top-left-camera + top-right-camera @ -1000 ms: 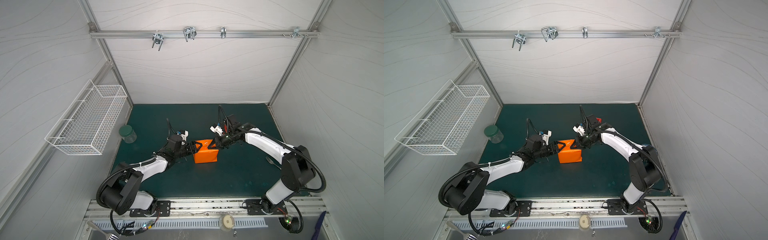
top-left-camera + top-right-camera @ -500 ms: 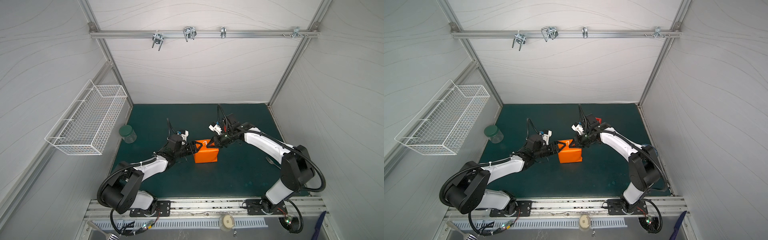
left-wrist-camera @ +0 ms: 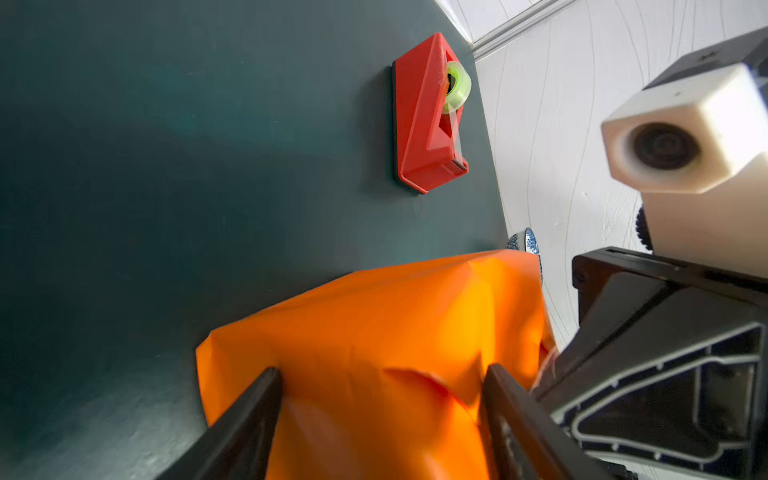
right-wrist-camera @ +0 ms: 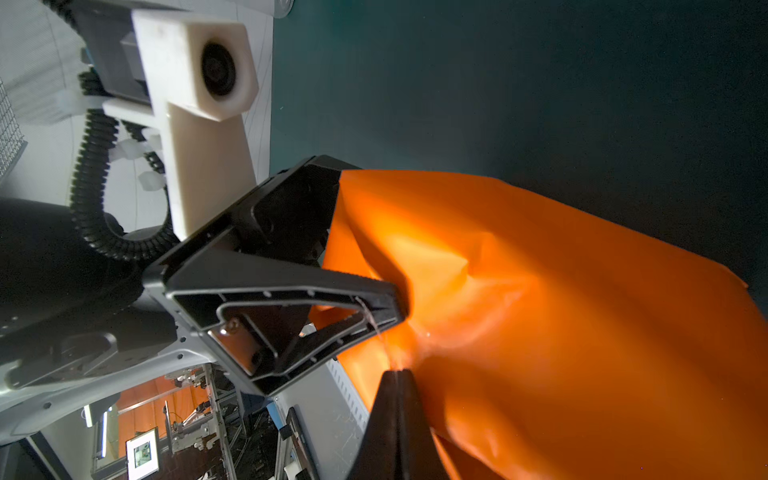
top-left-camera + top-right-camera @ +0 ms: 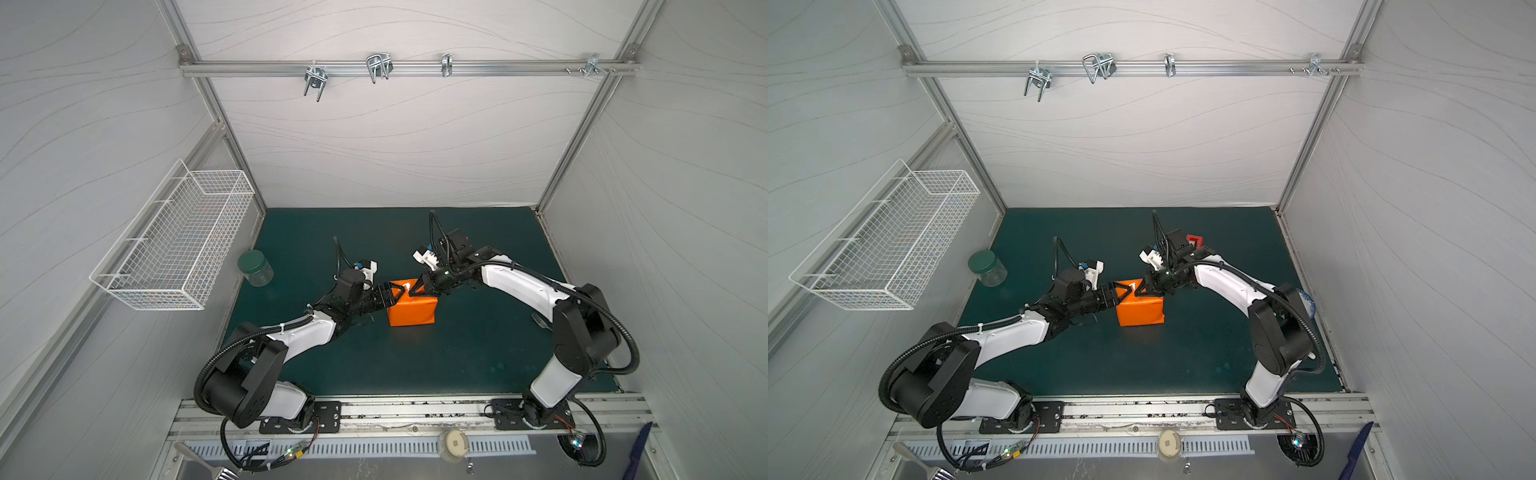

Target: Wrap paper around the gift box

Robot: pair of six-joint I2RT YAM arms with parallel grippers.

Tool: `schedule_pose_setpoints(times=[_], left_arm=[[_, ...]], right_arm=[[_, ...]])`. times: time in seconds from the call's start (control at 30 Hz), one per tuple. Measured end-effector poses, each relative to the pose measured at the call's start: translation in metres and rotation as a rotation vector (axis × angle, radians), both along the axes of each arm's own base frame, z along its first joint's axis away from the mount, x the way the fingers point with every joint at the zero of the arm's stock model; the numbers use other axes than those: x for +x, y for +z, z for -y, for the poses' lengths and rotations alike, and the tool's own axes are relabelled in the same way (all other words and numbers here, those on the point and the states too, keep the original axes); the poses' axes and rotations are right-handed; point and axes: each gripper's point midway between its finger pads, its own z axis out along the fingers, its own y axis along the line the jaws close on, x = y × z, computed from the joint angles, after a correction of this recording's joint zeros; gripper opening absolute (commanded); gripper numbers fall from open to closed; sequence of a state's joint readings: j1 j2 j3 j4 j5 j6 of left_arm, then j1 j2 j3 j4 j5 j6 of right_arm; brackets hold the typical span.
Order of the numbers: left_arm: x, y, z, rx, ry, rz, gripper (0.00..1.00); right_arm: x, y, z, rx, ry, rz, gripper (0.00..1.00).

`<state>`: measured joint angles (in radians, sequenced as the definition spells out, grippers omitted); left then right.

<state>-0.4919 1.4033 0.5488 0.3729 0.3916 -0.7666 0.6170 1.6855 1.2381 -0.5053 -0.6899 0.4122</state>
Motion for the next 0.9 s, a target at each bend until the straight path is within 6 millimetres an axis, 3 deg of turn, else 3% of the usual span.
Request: schedule_pose_setpoints(times=[0.9], left_arm=[[-0.0004,-0.0009,0.0006,0.000,-0.006,-0.001,0.76]], right_arm=[[-0.0008,-0.0057,0.0047,0.103,0.142,0.488,0.05]])
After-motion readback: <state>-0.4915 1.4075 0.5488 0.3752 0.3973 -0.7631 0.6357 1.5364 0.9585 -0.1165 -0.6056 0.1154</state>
